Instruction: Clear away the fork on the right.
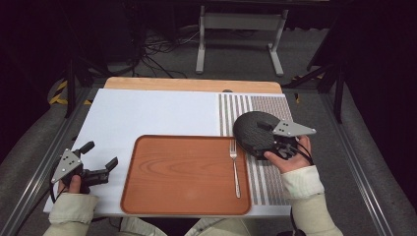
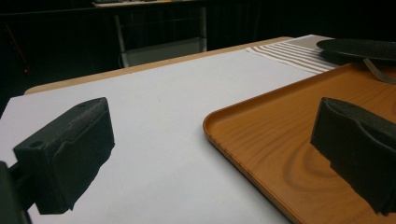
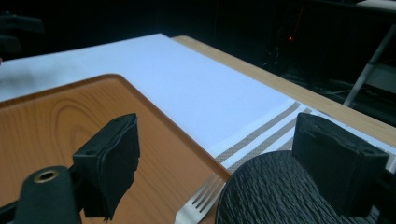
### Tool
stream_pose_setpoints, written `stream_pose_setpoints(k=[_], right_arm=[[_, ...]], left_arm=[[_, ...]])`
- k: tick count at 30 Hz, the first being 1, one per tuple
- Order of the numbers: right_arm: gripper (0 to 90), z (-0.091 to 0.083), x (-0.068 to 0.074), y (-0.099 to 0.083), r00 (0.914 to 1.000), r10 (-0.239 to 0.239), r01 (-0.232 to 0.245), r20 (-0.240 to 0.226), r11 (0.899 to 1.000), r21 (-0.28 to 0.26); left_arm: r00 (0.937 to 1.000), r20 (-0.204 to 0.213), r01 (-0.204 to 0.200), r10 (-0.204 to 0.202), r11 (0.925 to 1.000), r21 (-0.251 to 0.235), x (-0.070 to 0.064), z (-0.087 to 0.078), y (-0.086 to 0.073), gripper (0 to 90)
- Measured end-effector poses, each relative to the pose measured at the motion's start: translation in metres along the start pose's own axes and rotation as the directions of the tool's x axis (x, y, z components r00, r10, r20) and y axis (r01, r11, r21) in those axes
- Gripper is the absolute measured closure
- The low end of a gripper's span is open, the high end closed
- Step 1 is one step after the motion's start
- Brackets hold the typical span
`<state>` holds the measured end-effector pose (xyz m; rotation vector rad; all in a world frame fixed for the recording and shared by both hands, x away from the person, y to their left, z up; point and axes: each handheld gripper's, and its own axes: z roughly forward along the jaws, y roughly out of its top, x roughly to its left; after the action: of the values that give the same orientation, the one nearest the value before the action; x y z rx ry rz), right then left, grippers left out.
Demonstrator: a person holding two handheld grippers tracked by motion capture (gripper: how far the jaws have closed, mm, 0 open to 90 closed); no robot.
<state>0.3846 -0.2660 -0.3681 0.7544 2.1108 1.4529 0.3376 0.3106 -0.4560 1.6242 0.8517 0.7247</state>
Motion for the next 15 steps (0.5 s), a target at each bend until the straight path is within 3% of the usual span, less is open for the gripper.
stream_pose_setpoints(k=[4,15], right_arm=[[16.2,-0.017,-0.005,-0.019,0.9995,0.032,-0.031,0.008,0.998,-0.062],[15.2,-0.042,-0.015,-0.057,0.9955,0.086,-0.079,0.04,0.987,-0.142]], left_arm=[[1.0,0.004,-0.003,0.003,1.0,0.002,0.0,0.0,0.0,0.1],[1.0,0.007,-0.004,0.004,1.0,0.0,0.0,0.0,0.0,0.1]])
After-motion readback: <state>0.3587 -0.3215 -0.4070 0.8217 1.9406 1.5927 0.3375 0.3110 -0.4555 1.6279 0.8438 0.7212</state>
